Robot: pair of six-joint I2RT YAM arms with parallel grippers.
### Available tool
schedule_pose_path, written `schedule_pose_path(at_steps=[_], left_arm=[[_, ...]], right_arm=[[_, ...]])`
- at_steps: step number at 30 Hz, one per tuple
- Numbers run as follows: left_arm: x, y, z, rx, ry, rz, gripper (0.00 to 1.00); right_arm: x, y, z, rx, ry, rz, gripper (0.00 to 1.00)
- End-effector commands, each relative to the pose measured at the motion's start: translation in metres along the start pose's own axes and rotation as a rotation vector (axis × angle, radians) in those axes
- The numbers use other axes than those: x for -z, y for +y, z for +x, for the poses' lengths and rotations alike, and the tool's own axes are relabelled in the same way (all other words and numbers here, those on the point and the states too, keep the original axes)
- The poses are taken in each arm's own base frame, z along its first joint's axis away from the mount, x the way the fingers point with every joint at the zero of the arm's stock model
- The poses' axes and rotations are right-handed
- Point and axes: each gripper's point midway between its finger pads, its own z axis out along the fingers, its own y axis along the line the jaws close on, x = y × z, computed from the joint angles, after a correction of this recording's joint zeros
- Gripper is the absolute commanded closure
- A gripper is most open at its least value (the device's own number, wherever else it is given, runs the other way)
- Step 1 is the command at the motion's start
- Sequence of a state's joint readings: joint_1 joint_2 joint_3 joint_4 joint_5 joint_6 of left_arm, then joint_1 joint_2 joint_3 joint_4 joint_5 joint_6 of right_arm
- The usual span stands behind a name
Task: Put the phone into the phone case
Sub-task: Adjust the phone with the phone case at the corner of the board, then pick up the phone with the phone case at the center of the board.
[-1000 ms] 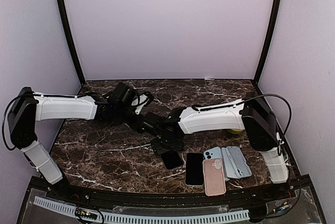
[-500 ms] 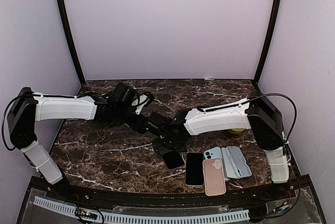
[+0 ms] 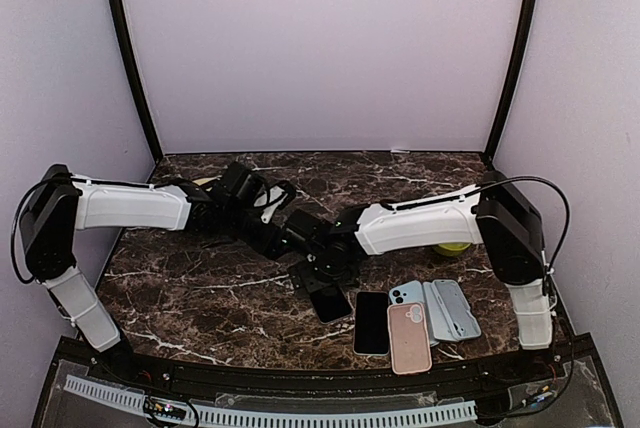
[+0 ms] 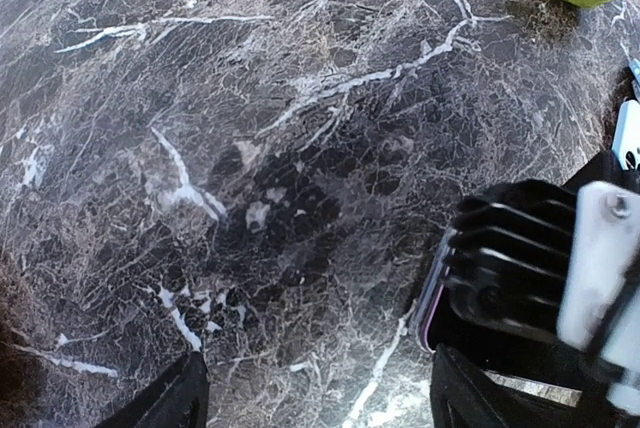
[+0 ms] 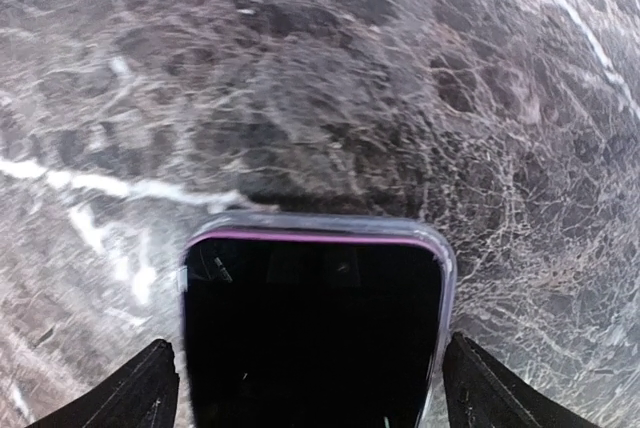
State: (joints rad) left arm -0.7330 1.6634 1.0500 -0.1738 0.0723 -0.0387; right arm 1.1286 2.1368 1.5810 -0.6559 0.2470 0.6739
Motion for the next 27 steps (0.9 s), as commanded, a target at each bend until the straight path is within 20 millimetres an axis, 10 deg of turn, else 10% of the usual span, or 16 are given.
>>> schedule_pose_path(at_steps=[1,8,16,27], left_arm=[[-0.003,-0.005,0.004,0.013,0.022,0.029,0.22],[-0.007,-0.011,0.009,-0.001,0.048,0.046,0.29],[-0.017,-0.027,0.019,-0.032,0.092,0.076,0.39],[-0.030,-0.040,0.032,-0.052,0.146,0.101,0.42]], right_arm=[[0.048,0.012,-0.025,0.010,-0.080,-0.112,0.07],[0.075,-0.019,0.025,-0.105,-0.005,-0.079,0.33],[0.070,-0.001,0.089,-0.134,0.117,-0.102,0.57],[0.050,0.010,0.111,-0.156,0.179,-0.138,0.79]])
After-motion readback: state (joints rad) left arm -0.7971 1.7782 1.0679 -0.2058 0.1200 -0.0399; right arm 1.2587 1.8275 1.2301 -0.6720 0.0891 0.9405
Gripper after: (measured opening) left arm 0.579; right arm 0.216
